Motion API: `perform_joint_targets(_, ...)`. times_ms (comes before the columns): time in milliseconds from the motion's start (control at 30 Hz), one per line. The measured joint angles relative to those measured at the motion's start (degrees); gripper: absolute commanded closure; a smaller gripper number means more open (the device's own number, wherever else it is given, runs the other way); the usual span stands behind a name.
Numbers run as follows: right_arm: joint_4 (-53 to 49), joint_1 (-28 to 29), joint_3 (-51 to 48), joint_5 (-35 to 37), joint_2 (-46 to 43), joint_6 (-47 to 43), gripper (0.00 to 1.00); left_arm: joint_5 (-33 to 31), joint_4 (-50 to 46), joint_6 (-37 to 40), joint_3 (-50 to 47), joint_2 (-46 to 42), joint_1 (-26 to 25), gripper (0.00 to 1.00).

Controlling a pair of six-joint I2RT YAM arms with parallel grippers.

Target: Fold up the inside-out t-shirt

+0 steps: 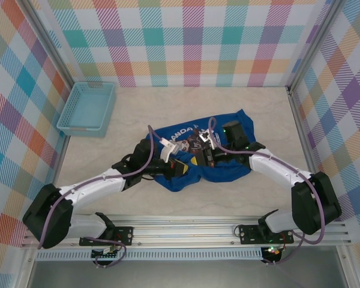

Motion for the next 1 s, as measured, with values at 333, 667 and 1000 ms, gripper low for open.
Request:
perform_joint_targets(333, -14.2, 2.2, 11.7, 25.6, 0.2, -1.3, 0.61, -6.8, -9.3, -1.7, 9.0, -5.5, -4.5, 1.0)
perform_joint_targets(667, -10.8, 3.4, -0.7, 20.2, -19.6, -8.8, 0.39, -14.9, -17.4, -8.9, 15.8, -2.5, -6.1, 1.0)
perform_joint_targets(1000, 3.7, 8.3, -4.3, 19.2, -12.5, -9.8, 0.71, -13.9, -19.1, -11.9, 16.5, -1.6, -6.5, 1.0)
